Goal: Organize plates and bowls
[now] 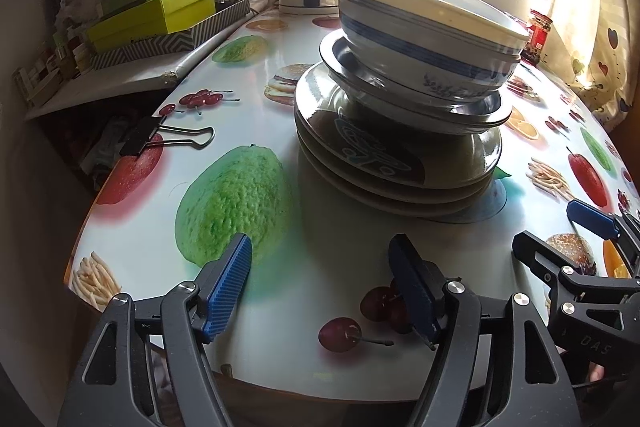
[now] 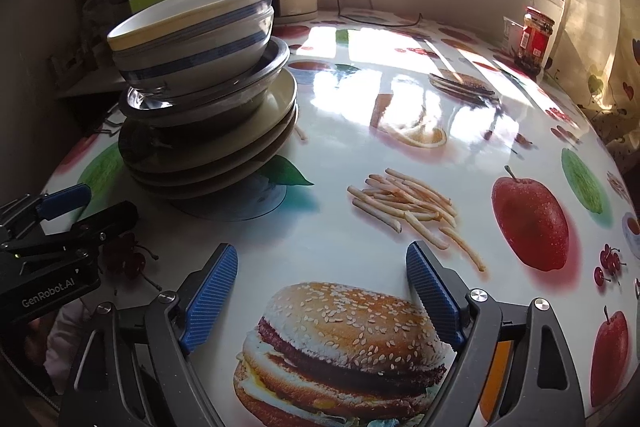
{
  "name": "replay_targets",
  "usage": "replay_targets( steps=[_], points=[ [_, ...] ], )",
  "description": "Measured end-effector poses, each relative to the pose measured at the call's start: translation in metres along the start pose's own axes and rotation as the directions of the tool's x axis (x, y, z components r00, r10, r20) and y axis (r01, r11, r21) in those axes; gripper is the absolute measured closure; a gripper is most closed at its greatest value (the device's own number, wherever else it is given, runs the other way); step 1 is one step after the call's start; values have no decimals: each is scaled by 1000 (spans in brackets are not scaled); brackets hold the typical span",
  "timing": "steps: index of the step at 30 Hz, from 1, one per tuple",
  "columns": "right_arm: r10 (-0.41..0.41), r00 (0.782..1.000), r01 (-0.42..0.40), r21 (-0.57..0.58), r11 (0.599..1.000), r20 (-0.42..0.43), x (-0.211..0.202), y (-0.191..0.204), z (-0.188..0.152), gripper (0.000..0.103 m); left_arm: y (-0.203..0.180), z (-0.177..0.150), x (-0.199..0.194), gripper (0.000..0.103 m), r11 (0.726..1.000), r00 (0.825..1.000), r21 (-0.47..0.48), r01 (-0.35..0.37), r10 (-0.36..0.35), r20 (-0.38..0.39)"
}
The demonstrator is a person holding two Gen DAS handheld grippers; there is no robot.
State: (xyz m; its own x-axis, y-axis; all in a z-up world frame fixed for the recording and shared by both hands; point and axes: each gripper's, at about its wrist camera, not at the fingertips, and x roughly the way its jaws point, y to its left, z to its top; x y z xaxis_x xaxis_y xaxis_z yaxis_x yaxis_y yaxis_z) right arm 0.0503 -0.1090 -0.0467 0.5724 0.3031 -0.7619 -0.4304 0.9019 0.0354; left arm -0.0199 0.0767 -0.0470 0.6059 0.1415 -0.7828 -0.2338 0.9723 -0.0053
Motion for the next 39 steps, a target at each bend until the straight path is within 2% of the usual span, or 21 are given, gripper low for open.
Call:
replay_targets(
  steps=[4, 28, 39],
  points=[
    [-1, 1000, 1, 8, 1000, -6, 1, 0, -1, 6, 0, 0, 0, 31, 1000, 1000, 1, 0, 0, 0],
    [-12, 1000, 12, 8, 1000, -7, 1, -2, -1, 6, 0, 0, 0, 31, 1000, 1000, 1, 0, 0, 0],
    [-12, 1000, 12, 8, 1000, -6, 1, -2, -1, 5, 0, 0, 1, 27, 1000, 1000, -1, -1, 1, 0]
  ],
)
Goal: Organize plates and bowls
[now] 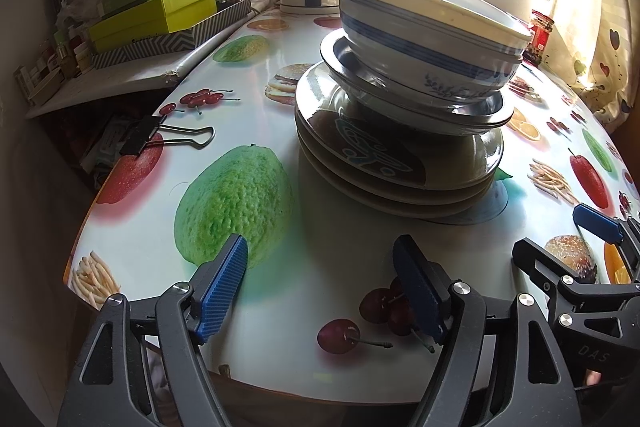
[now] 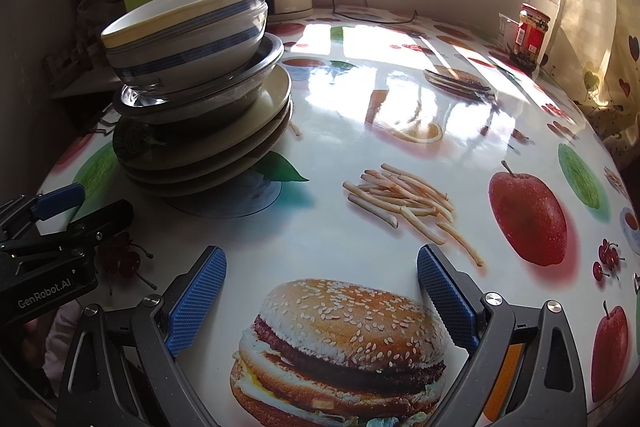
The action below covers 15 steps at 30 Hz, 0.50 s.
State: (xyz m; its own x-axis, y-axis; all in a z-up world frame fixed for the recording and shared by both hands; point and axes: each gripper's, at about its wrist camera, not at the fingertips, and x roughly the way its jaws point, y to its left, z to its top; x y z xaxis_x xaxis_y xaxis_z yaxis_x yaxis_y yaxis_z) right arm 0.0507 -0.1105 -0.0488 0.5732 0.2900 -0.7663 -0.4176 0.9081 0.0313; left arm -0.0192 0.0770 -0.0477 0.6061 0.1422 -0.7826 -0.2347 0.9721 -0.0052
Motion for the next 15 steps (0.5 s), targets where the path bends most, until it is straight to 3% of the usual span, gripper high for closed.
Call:
replay_targets(
  steps=[15],
  points=[
    [0, 1000, 0, -1, 1000, 0, 0, 0, 0, 5, 0, 0, 0, 26, 1000, 1000, 0, 0, 0, 0]
  ],
)
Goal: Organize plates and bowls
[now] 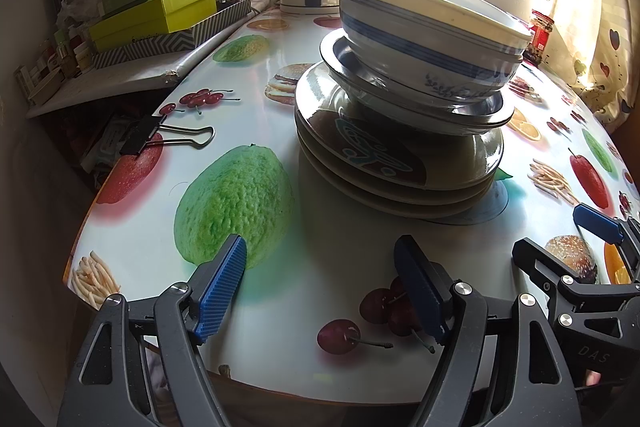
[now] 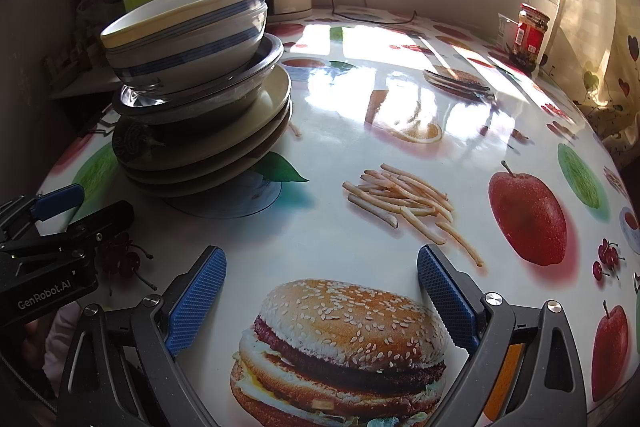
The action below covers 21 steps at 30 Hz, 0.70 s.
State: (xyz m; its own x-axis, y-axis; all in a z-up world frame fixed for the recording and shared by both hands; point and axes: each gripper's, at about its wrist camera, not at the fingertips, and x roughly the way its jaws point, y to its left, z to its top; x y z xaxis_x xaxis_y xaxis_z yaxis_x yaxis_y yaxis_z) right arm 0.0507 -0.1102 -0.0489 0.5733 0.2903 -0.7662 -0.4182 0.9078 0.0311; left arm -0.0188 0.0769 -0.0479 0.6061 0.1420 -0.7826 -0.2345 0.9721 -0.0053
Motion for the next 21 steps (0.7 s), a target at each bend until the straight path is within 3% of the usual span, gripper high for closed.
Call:
replay_targets(
  steps=[21],
  points=[
    [0, 1000, 0, 0, 1000, 0, 0, 0, 0, 5, 0, 0, 1, 24, 1000, 1000, 2, 1, -1, -1]
  ],
)
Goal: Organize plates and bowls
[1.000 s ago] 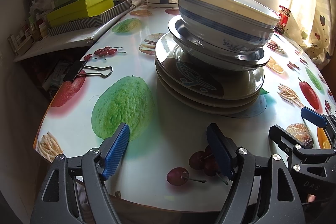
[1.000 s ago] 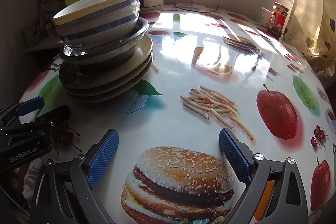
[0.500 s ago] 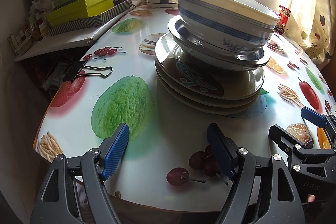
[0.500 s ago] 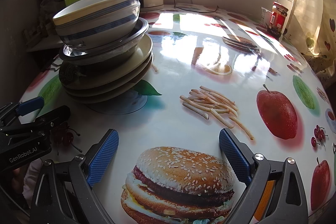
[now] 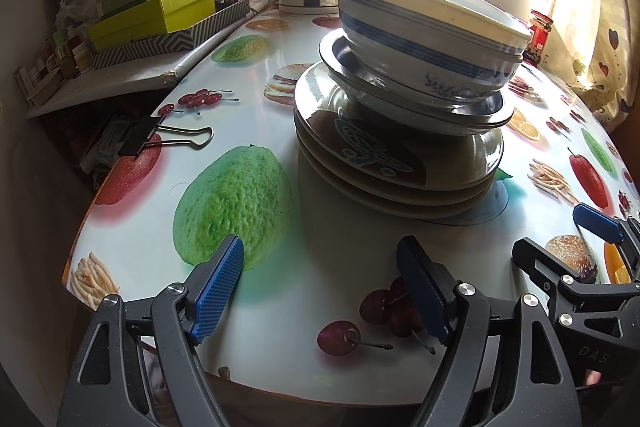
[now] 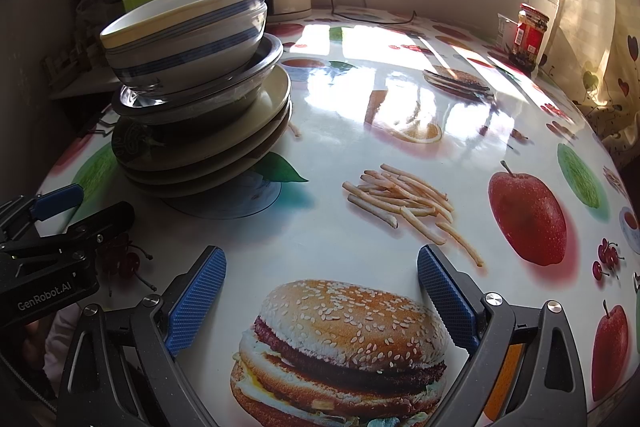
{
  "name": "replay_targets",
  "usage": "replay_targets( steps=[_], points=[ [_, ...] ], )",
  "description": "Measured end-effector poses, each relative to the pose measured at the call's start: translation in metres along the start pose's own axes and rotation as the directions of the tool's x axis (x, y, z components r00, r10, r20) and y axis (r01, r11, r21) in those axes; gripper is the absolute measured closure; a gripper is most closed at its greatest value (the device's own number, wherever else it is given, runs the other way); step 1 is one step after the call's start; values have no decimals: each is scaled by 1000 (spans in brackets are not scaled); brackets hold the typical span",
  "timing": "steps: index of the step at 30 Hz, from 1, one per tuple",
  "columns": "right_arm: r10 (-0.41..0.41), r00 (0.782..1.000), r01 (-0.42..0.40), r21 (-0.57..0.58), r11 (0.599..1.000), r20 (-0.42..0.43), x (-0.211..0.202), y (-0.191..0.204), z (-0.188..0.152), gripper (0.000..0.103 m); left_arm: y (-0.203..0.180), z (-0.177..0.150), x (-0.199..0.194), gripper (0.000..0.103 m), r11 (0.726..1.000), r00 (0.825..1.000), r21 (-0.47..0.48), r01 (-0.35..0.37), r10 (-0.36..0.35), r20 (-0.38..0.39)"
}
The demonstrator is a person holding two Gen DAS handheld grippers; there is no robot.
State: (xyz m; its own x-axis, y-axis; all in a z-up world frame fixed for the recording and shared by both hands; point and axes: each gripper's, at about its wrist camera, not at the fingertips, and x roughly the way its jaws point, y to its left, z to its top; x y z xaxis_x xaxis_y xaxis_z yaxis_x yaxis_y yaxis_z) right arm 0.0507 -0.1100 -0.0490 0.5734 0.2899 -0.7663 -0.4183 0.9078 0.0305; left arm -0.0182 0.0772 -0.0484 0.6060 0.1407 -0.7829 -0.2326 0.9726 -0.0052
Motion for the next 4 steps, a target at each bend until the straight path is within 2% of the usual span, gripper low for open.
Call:
replay_targets(
  steps=[4],
  points=[
    [0, 1000, 0, 0, 1000, 0, 0, 0, 0, 5, 0, 0, 0, 24, 1000, 1000, 0, 0, 0, 0]
  ],
)
